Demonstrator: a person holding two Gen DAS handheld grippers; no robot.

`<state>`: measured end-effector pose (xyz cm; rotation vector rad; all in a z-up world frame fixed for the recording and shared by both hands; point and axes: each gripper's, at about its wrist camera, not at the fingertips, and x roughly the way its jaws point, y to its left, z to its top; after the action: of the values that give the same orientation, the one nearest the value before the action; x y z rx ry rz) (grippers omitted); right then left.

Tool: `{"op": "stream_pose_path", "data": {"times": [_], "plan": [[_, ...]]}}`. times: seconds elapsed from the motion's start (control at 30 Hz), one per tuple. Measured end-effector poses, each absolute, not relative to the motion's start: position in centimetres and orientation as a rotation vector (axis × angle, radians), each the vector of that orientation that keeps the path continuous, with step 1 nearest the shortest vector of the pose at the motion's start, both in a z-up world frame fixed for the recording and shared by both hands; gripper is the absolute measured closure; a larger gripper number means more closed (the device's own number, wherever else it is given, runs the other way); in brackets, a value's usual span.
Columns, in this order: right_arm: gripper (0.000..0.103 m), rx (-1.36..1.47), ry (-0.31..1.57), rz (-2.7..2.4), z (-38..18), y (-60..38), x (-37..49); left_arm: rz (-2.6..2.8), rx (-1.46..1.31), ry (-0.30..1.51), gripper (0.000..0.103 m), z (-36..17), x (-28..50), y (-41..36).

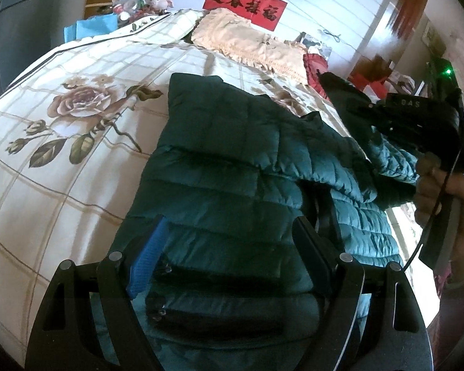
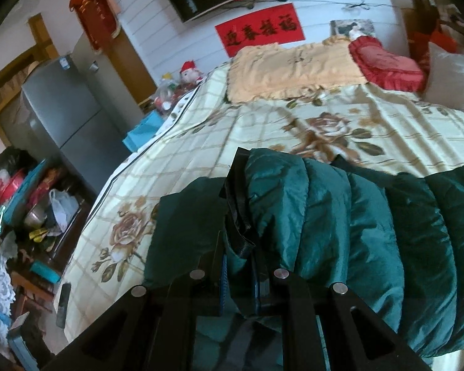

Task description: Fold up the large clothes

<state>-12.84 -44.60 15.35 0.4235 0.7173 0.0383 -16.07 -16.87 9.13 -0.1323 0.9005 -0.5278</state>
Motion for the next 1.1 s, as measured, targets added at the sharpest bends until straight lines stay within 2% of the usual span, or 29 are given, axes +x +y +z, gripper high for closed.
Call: {"op": "stream_pose_path", "data": {"times": [0.5,0.9,0.93,0.97,1.0,1.07,1.1], "plan": [[0.092,0.443,0.770,0.203,14.2,-38.7,-9.1,-0.519,-0.150,0.894,0.020,9.2,-15.8,-15.7],[0.091,0.502,0.914,0.267,9.9,-37.0,-5.9,-0.506,-0.163,0.896,0.020,9.0,-15.2,-15.1],[0.088,0.519,0.917,0.272,9.6,-37.2,-5.8,-0.505,-0.166,0.896,0.020,9.0,-15.2,-15.1],[0.073,0.537,0.915,0.278,9.5,-37.5,-5.9,-0.505,-0.171,0.896,0.020,9.0,-15.1,-15.0],[0.053,0.563,0.907,0.284,9.5,-37.9,-6.1,-0.505,-0.175,0.896,0.020,9.0,-15.1,-14.9],[0.037,0.637,0.864,0.322,10.1,-38.9,-7.2,-0.507,-0.188,0.900,0.020,8.9,-14.9,-14.9],[0.037,0.643,0.856,0.332,10.4,-39.0,-7.6,-0.508,-0.197,0.905,0.020,8.9,-14.8,-14.9]]}}
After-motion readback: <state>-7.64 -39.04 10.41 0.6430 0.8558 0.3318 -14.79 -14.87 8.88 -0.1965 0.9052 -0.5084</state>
